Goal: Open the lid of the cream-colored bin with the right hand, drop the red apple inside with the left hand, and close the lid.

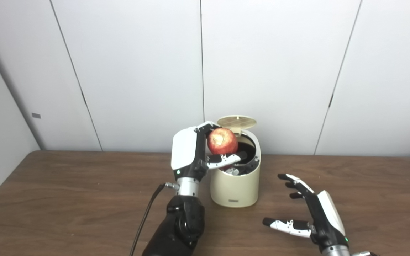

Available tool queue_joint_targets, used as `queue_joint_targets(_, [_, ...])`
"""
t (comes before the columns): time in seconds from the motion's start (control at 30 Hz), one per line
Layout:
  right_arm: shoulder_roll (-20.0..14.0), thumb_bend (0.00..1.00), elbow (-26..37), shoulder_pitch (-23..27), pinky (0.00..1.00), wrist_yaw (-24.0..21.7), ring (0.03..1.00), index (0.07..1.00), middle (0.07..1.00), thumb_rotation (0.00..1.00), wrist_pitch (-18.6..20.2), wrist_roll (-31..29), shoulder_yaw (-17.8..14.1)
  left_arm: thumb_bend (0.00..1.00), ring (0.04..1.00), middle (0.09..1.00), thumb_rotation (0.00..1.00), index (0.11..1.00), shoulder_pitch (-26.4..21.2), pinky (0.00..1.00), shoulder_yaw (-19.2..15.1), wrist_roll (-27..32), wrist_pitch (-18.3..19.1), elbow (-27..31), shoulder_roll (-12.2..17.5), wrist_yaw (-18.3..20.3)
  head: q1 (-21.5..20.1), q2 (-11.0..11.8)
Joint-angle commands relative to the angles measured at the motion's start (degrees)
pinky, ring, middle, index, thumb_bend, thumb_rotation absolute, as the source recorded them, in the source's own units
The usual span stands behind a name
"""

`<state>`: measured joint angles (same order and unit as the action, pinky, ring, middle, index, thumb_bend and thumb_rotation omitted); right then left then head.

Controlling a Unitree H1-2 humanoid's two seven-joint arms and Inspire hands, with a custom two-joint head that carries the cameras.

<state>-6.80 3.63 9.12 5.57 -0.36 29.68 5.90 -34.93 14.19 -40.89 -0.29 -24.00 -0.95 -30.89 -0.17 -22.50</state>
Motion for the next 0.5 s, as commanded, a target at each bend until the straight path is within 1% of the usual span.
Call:
queue_joint_targets(0.0, [0.35,0.67,0.88,2.25,0.71,1.17,0.819,0.803,0.858,0.24,-0.94,0.31,0.03,0.52,0.535,0.455,0.0,0.52,-3.26,0.74,0.5,-1.29,0.06,2.06,-0.56,-0.71,0.0,-0.01])
queue_joint_targets(0.13, [0.52,0.67,0.44,2.44,0.7,1.48,0.812,0.798,0.854,0.24,-1.49,0.16,0.09,0.52,0.534,0.455,0.0,0.519,-3.17,0.76,1.03,-1.88,0.58,2.62,-0.35,-1.0,0.11,0.04])
queue_joint_targets(0.2, [0.53,0.67,0.39,2.47,0.7,1.48,0.812,0.798,0.853,0.24,-1.61,0.14,0.17,0.52,0.534,0.454,0.0,0.519,-3.23,0.75,1.25,-2.28,0.77,2.69,-0.23,-1.26,0.01,0.02])
queue_joint_targets(0.3, [0.65,0.67,0.34,2.37,0.7,1.73,0.81,0.795,0.852,0.23,-1.83,0.39,0.37,0.52,0.538,0.456,0.0,0.52,-3.08,0.76,1.45,-2.95,1.34,3.25,-0.11,-1.19,-0.26,0.78])
queue_joint_targets(0.47, [0.76,0.67,0.61,2.26,0.69,2.03,0.807,0.792,0.852,0.23,-1.26,1.33,0.86,0.52,0.542,0.456,0.0,0.518,-2.9,0.78,1.58,-3.3,1.91,4.21,0.03,-0.79,-0.33,0.82])
